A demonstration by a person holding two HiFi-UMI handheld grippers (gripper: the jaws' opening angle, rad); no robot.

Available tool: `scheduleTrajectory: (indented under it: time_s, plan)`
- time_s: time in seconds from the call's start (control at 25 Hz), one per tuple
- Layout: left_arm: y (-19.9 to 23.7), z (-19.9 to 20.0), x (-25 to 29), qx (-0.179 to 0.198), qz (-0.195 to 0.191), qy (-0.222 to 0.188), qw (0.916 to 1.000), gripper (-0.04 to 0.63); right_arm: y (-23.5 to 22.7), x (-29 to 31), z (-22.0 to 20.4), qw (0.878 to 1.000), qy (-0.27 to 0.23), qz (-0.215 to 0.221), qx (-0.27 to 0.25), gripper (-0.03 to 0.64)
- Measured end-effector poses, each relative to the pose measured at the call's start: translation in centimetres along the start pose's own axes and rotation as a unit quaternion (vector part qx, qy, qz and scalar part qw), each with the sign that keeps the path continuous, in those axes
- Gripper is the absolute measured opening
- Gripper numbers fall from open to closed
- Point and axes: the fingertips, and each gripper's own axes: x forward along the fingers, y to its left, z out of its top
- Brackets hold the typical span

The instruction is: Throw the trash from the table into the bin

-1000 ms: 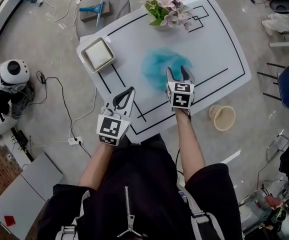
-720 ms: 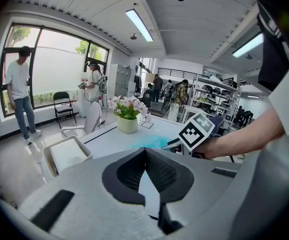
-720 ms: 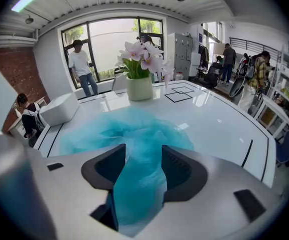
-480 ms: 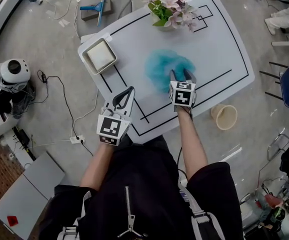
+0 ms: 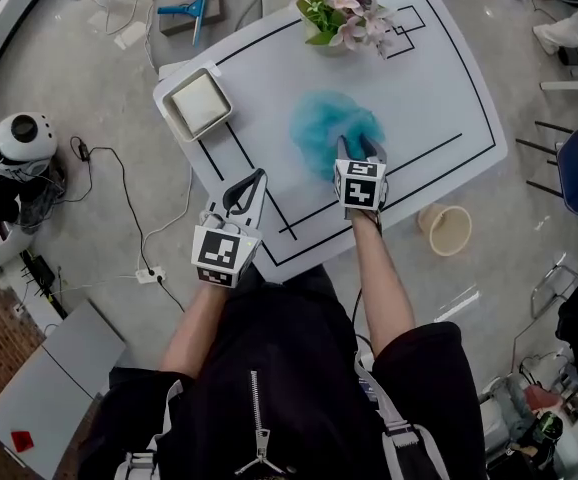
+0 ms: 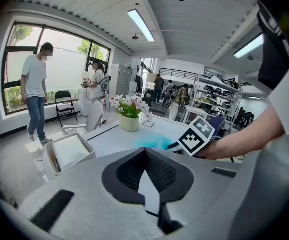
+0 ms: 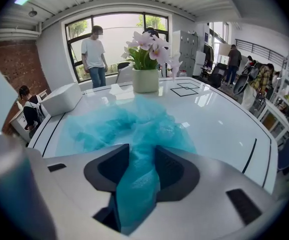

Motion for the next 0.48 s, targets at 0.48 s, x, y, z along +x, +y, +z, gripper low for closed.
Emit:
scheduleTrajectory:
  time_s: [0.48]
  plan:
    - [-0.7, -0.1, -2.4, 0.001, 0.016, -0.014, 0.9998, 0.005, 3.9, -1.7, -1.5, 0.994, -0.008, 0.023, -0.106, 0.031]
